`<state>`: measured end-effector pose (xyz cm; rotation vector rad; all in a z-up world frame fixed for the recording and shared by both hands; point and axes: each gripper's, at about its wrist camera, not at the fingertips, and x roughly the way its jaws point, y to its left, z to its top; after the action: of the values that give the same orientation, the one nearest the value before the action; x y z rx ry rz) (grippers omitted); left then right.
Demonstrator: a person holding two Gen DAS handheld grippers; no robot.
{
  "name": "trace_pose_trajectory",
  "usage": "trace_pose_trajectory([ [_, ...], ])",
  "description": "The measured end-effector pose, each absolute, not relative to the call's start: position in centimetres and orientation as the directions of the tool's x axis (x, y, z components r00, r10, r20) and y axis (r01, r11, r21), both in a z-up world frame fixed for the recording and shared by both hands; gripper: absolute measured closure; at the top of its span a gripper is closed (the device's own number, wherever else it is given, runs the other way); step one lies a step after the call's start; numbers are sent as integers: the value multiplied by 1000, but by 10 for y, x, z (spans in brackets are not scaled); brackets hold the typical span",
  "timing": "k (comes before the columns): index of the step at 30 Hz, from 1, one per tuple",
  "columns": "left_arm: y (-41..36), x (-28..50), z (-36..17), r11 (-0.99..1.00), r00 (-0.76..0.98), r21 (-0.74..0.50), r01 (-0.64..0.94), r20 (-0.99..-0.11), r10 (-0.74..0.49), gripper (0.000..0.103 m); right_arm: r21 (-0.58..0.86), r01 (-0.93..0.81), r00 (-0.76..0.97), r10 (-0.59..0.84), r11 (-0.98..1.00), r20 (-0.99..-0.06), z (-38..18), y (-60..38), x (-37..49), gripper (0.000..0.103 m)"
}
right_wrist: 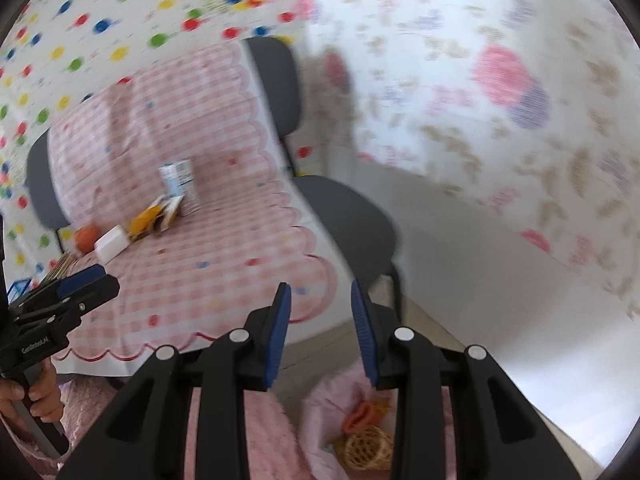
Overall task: Collect trash
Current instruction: 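Move both grippers back over the chair seat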
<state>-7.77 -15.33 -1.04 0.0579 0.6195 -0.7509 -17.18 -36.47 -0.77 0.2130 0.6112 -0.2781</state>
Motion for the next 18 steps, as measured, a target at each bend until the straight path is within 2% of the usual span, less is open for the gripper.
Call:
trace_pose_trajectory([
  [11,-70,-31,-25,907,696,-132,400,-600,-395,40,70,135,789,-64,988,-611,-15,-303,-90,68],
  [14,-54,-19,-26,928,710,-128,349,-610,-352,31,74,101,780,-33,992,-625,-21,-294,-69,59],
  [18,-40,-1,-27,950,722,-121,288,-624,-299,29,76,62,776,0,995,-630,-25,-285,-47,53],
])
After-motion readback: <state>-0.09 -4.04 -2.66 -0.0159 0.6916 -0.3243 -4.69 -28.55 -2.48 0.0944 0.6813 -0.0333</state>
